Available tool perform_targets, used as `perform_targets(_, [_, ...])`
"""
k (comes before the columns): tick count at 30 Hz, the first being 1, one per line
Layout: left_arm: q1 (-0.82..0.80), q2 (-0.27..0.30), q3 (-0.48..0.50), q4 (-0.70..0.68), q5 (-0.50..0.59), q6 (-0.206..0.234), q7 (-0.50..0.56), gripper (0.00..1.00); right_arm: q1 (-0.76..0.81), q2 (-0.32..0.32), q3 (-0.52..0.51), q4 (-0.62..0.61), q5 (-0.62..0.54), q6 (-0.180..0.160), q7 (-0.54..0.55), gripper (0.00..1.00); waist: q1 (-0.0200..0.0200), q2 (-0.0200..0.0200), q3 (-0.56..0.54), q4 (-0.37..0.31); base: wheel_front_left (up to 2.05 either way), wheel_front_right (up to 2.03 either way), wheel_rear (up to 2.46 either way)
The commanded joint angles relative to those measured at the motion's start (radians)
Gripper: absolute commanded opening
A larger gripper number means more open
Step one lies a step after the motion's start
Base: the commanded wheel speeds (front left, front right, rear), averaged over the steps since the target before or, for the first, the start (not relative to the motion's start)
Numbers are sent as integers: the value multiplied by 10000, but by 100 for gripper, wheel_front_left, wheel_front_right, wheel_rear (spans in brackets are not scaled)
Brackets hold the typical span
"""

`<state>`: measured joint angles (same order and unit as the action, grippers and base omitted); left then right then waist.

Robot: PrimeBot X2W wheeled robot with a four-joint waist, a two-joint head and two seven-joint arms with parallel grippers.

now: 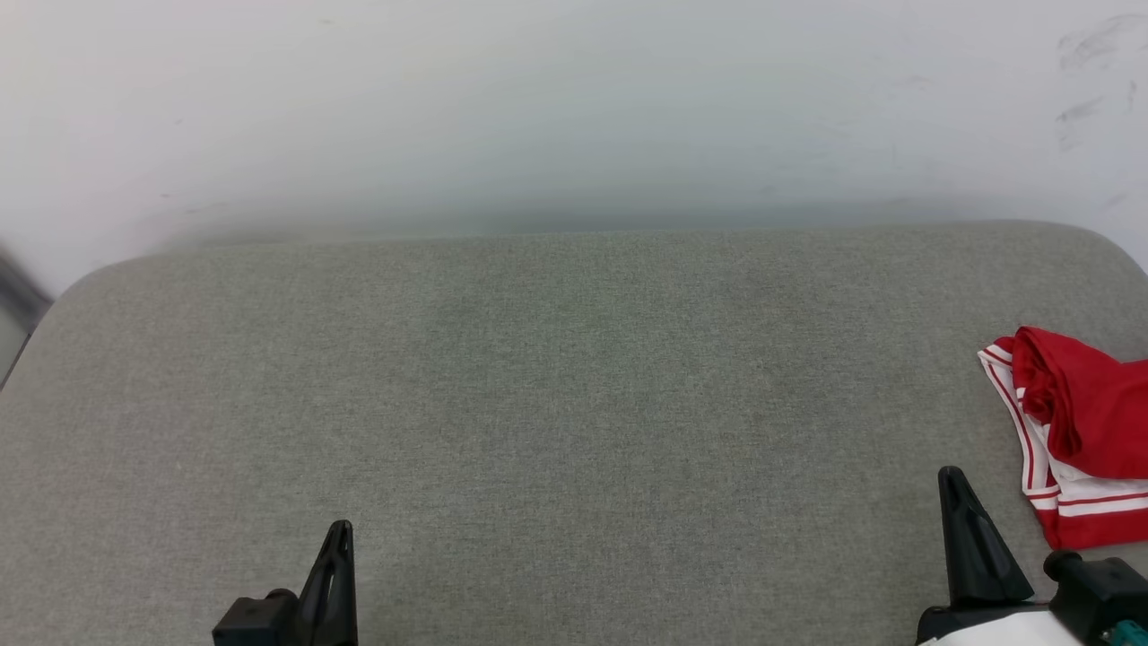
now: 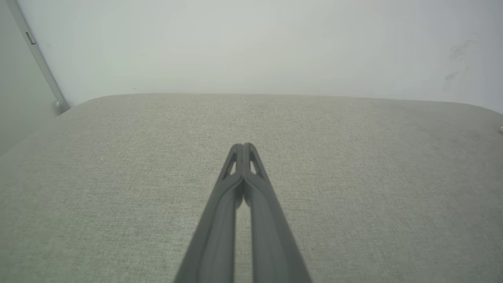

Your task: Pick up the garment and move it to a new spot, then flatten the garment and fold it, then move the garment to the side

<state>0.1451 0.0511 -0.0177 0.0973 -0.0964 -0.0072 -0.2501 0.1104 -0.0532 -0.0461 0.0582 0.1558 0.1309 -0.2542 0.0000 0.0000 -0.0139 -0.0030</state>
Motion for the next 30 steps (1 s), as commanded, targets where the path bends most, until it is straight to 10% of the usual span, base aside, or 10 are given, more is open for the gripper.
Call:
perform_targets(1, [-182,9,92,-86,-530,-49,104,0,-103,-31,17,-109,557,0,71,0,0,0,4,1,0,0,0])
perform_targets(30, [-1062,4,529,448,-5779,-481,1366,0,-903,-236,42,589,5825,-1,1148,0,0,0,44,7,0,0,0])
